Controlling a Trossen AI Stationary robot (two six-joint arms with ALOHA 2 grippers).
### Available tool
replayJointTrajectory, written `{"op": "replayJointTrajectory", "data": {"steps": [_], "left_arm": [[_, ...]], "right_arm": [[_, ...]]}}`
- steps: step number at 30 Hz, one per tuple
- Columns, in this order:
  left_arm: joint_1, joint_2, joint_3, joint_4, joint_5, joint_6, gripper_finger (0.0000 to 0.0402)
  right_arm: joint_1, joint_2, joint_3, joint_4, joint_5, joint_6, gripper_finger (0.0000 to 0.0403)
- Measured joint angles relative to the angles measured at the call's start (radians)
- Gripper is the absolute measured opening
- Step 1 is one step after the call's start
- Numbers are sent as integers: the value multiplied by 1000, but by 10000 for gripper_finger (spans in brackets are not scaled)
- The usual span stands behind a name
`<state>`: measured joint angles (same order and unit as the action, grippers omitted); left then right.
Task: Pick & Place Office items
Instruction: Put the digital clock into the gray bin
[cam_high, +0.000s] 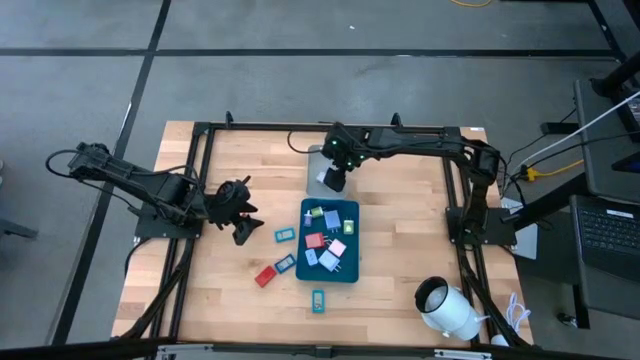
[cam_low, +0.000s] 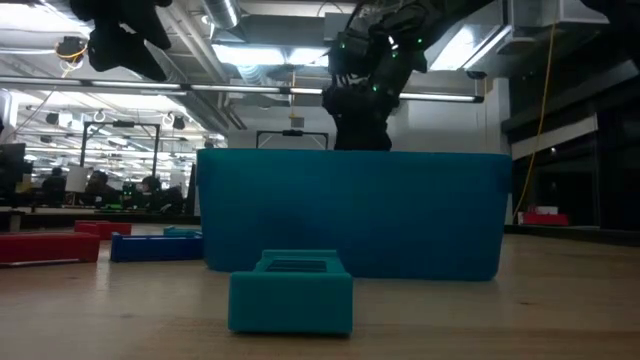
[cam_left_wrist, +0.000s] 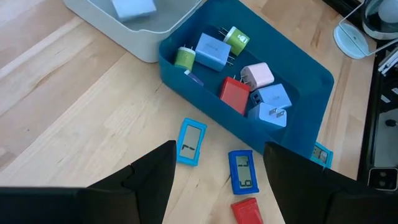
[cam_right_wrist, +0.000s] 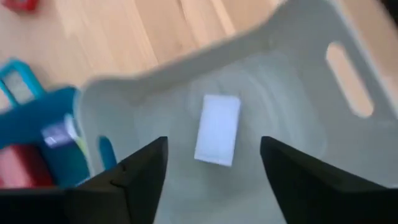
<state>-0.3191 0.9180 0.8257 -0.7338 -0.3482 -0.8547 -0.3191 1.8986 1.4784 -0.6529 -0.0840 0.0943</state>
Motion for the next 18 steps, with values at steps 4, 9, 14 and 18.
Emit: {"op": "replayJointTrajectory", "data": {"steps": [4, 9, 14, 18], "left_arm": [[0, 0, 0, -3, 1, 18, 237], [0, 11, 0, -116, 13, 17, 237], [-3, 79, 0, -289, 195, 94, 237], [-35, 178, 0, -354, 320, 366, 237]], "right_arm": [[0, -35, 0, 18, -3, 34, 289], [15, -132, 0, 35, -103, 131, 298], [98, -292, 0, 37, -121, 203, 289], [169, -417, 0, 67, -66, 263, 284]]}}
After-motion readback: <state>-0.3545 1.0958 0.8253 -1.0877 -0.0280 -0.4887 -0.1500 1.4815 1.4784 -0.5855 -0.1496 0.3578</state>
